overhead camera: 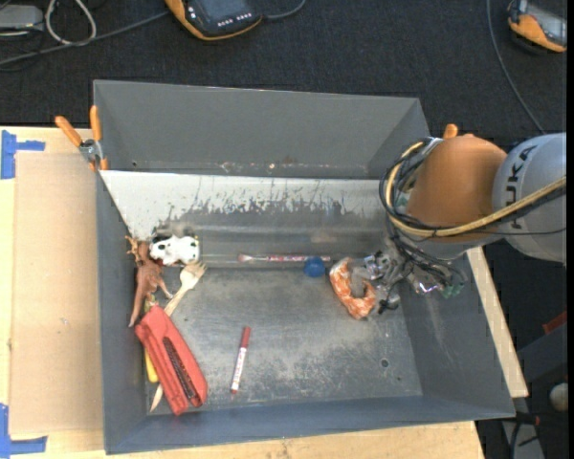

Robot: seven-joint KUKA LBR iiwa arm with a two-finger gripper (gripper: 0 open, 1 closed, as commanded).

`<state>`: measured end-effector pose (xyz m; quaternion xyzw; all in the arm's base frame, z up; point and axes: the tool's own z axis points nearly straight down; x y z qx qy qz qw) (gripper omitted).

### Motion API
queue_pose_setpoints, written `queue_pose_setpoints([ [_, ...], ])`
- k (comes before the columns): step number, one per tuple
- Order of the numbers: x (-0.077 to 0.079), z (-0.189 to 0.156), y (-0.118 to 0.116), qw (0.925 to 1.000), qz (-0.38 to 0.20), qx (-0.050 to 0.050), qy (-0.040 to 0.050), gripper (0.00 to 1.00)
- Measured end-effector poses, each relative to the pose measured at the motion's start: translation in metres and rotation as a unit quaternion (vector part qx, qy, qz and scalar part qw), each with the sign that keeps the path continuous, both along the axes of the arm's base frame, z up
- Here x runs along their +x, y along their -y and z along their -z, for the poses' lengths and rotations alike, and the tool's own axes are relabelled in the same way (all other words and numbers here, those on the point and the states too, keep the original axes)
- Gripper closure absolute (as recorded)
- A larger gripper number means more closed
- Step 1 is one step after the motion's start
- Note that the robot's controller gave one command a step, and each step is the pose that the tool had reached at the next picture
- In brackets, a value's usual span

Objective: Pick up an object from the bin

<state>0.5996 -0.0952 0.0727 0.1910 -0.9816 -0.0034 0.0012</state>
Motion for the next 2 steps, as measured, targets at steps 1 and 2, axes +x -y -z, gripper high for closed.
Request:
queue_pose_setpoints([
  [1, -0.013, -0.055, -0.007, 0.9993, 0.038, 0.001, -0.0016, 1.00],
  [2, 0.000, -0.133, -0.001, 0.9992, 0.040, 0.001, -0.0011, 1.00],
])
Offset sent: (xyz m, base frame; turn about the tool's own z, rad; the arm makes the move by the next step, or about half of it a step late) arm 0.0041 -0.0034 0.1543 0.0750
